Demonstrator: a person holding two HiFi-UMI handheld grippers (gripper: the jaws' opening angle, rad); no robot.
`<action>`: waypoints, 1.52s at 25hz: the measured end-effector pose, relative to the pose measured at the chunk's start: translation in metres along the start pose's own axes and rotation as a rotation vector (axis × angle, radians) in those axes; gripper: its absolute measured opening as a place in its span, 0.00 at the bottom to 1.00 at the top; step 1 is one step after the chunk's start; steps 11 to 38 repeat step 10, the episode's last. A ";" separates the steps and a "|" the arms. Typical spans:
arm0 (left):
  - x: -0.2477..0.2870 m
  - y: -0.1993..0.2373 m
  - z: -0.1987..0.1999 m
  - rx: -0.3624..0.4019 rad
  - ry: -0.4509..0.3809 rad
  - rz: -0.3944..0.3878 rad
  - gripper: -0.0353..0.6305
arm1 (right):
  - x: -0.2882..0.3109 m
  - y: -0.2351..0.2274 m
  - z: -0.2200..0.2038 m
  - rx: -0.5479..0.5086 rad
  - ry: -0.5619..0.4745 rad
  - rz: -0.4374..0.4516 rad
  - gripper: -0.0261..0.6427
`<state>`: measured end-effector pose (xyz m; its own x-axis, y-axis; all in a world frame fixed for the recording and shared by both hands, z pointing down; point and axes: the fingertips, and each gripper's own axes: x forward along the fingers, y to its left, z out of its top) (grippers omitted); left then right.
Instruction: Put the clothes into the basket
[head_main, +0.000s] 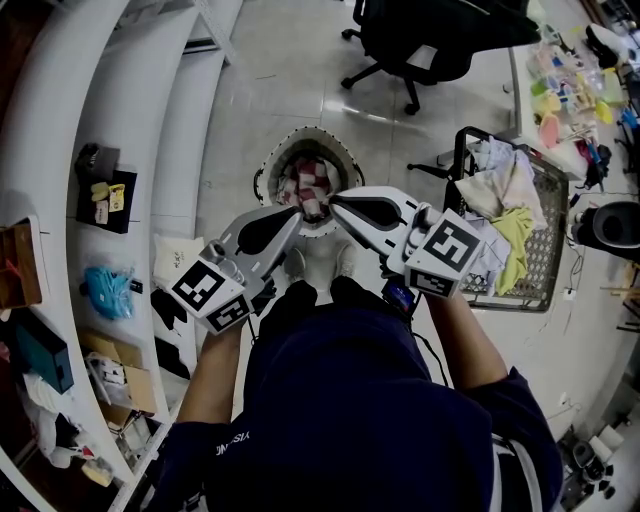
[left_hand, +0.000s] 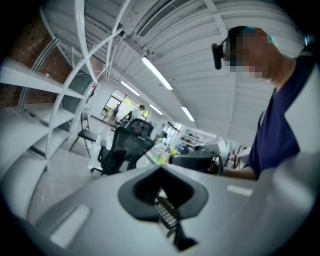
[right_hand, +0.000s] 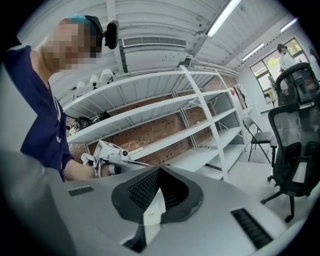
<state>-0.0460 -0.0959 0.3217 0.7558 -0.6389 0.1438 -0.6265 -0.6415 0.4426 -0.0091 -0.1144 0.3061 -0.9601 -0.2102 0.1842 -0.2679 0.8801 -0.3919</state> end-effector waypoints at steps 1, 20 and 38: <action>0.000 0.000 0.000 0.000 0.001 -0.001 0.04 | 0.000 -0.001 -0.004 -0.008 0.012 0.000 0.05; -0.005 -0.001 0.001 0.003 0.000 0.002 0.04 | -0.001 -0.002 -0.008 0.007 0.027 -0.009 0.05; -0.005 -0.001 0.001 0.003 0.000 0.002 0.04 | -0.001 -0.002 -0.008 0.007 0.027 -0.009 0.05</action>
